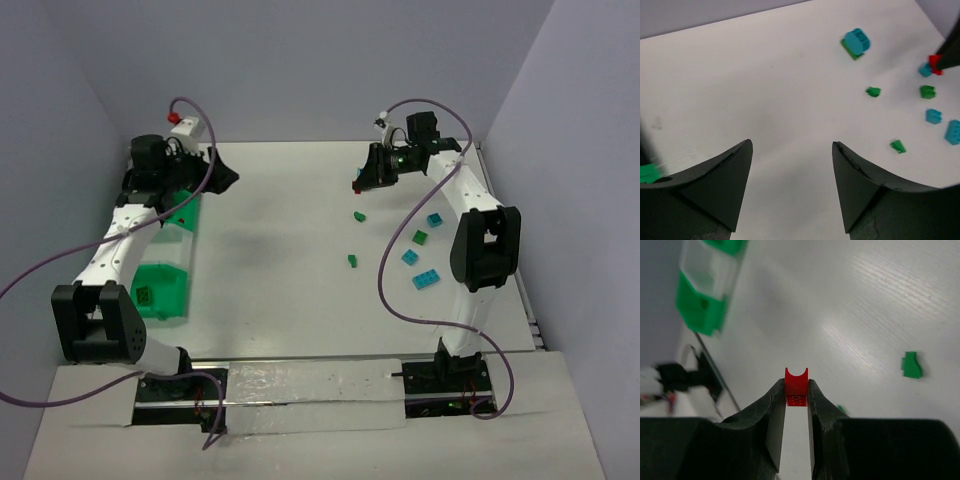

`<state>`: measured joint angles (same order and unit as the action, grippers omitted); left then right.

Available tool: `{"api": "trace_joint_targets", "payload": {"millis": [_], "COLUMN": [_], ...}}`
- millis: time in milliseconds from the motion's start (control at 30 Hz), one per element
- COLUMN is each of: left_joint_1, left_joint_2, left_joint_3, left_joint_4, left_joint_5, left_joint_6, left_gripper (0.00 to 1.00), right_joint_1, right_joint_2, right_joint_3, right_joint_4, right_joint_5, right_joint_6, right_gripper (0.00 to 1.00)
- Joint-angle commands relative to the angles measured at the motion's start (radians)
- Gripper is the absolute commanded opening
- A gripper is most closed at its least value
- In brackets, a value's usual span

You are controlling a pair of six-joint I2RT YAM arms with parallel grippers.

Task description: Sort the legos into containers by color

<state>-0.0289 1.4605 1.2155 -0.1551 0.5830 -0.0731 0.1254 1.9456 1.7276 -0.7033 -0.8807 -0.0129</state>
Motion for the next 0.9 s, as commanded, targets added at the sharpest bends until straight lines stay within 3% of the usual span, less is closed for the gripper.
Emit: {"api": "trace_joint_targets", "payload": {"millis": [0,333,567,867], "left_joint_1": [-0.147,-0.346,-0.424,-0.469], "left_joint_2": [-0.015,0.165,0.291,0.353], "left_joint_3": [0.009,0.161,0.305,0.355], "left_joint_4": [0.142,0.208,0.211,0.246], "left_joint_5": [-0.045,-0.133,-0.158,-0.090], "left_joint_6": [-0.125,-0.237,-0.282,-0.322], "left_gripper": [0.74,0.66,0.62,0.63], "right_joint_1": [-0.018,0.009,0.061,0.070], "right_joint_2": [-0.061,-0.049,-0.053,-0.068], "right_joint_3": [-0.045,-0.121,-0.099,-0.119], "right_joint_4": [0.363,0.661,0.627,0.625], "right_joint_5": [0.011,0.158,0.201,0.200], "right_joint_6": [0.670,1.265,1.320,1.324], "right_gripper": [0.00,0.00,0.00,0.00]}}
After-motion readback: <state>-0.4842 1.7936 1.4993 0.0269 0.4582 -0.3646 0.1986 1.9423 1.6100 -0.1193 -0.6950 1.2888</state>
